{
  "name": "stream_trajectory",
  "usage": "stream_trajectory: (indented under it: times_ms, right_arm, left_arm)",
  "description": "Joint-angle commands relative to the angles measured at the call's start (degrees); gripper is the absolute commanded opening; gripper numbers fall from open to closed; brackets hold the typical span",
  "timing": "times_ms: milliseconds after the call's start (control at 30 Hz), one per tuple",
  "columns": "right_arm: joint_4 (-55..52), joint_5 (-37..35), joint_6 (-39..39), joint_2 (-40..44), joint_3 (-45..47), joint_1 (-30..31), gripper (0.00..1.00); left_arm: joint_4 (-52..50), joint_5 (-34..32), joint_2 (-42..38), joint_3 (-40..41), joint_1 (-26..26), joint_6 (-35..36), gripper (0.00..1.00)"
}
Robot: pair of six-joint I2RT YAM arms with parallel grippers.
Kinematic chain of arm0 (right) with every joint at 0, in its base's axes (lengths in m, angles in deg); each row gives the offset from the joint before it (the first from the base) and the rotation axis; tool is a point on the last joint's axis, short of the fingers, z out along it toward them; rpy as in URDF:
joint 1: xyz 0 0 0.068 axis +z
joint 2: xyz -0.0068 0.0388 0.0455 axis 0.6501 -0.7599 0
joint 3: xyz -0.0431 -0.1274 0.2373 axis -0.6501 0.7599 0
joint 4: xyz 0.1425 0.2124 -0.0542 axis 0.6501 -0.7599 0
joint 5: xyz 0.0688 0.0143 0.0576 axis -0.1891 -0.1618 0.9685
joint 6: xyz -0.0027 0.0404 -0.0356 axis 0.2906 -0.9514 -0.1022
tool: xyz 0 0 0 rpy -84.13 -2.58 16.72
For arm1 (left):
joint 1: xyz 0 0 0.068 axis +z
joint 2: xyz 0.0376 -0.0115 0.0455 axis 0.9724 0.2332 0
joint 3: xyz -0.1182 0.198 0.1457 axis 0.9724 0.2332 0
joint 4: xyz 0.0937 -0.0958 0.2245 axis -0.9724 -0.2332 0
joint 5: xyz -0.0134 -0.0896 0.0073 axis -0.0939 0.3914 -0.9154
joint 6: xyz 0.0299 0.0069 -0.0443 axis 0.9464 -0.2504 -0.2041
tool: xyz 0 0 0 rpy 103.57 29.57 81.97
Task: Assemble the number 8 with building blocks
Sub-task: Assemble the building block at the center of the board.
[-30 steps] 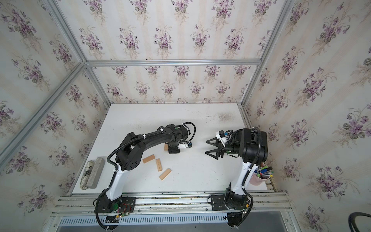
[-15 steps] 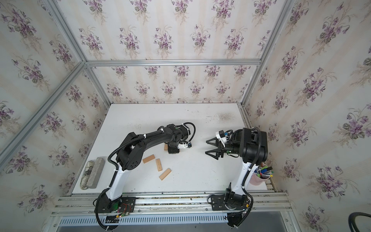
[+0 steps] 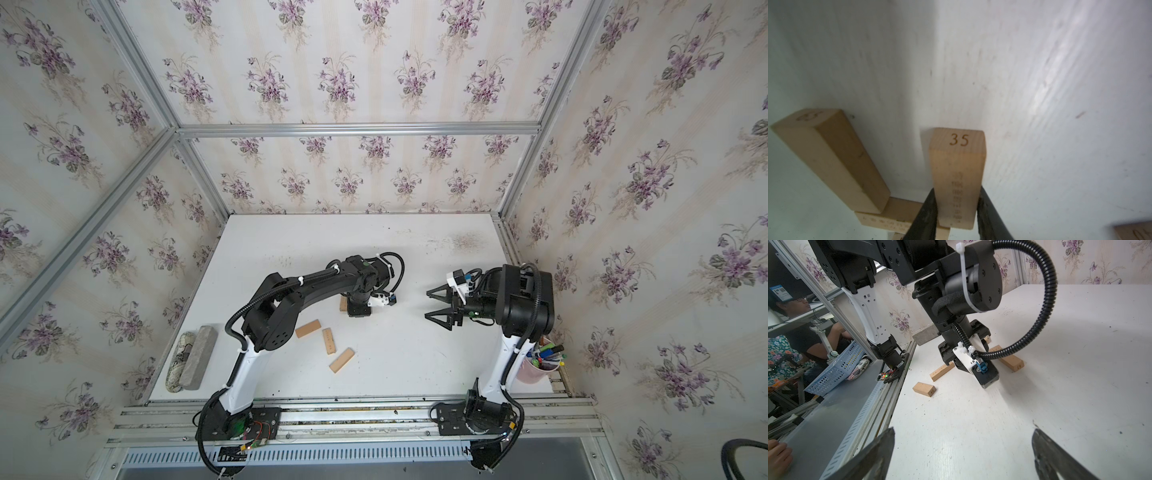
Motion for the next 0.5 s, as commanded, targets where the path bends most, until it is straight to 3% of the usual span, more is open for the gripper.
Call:
stream_trajectory:
  times_ms: [0,467]
  right_arm:
    - [-1.61,1.87,23.27,0.13,-0.14,-0.01,1.00]
    - [-1.61,1.87,23.27,0.08,-0.17,0.07,1.00]
  left_arm:
    - [1.94,-0.31,1.40,-0.20,0.25,0.22,0.37]
    - [1.82,-0.99,-0.65,-1.93,-0.25,-0.89,0.57]
